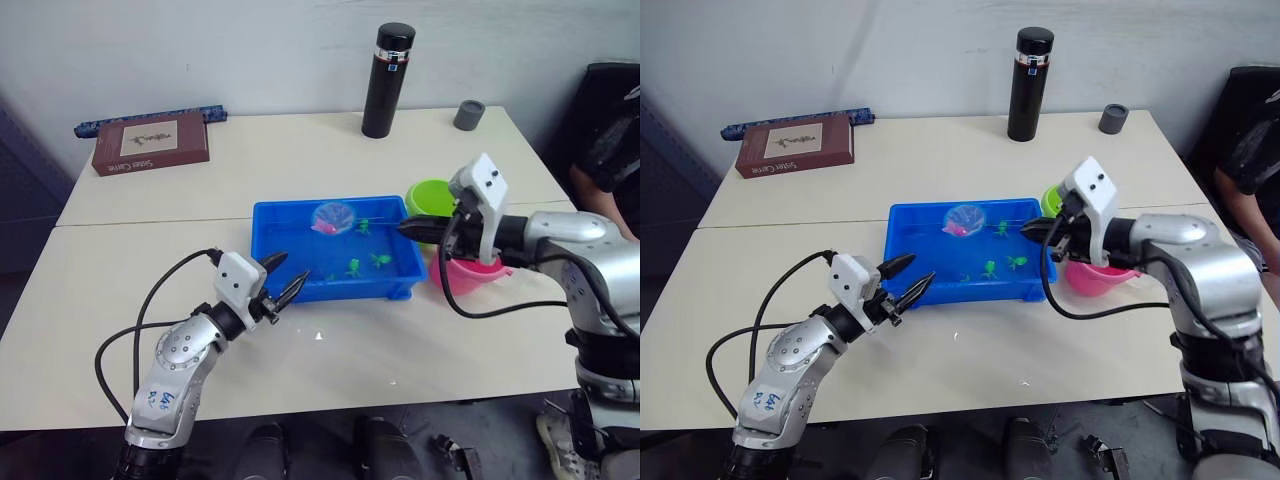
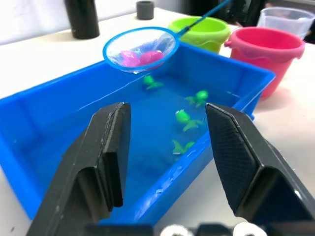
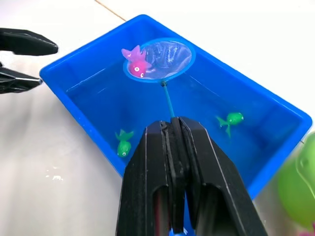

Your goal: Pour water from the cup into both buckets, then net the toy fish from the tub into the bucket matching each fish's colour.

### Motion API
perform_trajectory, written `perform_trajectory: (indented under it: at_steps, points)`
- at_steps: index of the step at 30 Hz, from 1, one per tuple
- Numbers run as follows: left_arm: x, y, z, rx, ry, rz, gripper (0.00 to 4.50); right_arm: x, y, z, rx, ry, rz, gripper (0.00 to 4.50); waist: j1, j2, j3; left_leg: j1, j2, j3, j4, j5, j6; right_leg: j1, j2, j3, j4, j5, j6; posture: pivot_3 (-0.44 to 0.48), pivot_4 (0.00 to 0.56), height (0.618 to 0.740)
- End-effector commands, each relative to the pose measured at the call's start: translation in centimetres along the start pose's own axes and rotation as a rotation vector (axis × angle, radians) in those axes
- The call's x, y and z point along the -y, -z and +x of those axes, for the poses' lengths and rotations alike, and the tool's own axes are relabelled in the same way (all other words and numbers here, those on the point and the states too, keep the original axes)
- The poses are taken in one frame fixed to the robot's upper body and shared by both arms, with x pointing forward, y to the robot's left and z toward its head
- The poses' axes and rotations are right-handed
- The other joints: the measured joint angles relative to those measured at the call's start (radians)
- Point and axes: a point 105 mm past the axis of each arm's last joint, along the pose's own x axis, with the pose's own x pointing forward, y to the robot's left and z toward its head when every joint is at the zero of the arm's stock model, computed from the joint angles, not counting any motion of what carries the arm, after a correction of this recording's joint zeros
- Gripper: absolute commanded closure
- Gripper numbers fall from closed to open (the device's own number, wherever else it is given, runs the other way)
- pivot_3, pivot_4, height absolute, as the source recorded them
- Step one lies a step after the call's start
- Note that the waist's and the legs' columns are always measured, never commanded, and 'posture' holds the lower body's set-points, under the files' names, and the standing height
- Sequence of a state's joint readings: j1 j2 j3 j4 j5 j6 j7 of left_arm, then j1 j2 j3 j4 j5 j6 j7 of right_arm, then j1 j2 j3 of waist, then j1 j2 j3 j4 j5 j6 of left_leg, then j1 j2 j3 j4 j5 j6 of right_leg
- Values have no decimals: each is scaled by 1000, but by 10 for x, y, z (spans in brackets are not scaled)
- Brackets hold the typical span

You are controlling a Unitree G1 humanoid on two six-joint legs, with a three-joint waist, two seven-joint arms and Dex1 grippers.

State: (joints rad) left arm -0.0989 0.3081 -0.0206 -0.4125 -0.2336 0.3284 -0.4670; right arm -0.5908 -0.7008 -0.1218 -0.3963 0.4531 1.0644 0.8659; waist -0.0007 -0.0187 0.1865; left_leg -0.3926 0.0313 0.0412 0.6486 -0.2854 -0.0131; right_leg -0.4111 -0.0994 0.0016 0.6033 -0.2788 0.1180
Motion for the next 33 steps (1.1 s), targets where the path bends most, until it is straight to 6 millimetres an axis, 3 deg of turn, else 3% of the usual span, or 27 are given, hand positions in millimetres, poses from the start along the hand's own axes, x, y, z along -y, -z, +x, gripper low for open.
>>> perform_trajectory:
  at_steps: [1, 7, 21, 33]
  points:
    - [9, -10, 5, 49, 87, 12, 1825, -5, -15, -20, 54, 77, -33, 4500, -1, 0, 0, 0, 0, 0, 0, 0, 0, 0, 0, 0, 0, 0, 0, 0, 150, 740]
    - [18, -14, 19, 71, 228, 2, 1825, -5, -19, -49, 102, 248, -85, 4500, 1, 0, 0, 0, 0, 1, 0, 0, 0, 0, 1, 0, 0, 0, 0, 0, 150, 740]
    - [25, -12, 37, 90, 363, 1, 1825, -2, 20, -111, 87, 587, -74, 4500, 0, 0, 0, 0, 0, 8, 1, 0, 2, 1, 3, 1, -2, 1, 2, 0, 150, 740]
    - [27, -11, 39, 96, 369, -3, 1825, 14, 56, -134, -73, 777, -304, 4500, 0, 0, 0, 1, -1, 9, 1, 0, 2, 2, 3, 2, -2, 2, 3, 0, 150, 740]
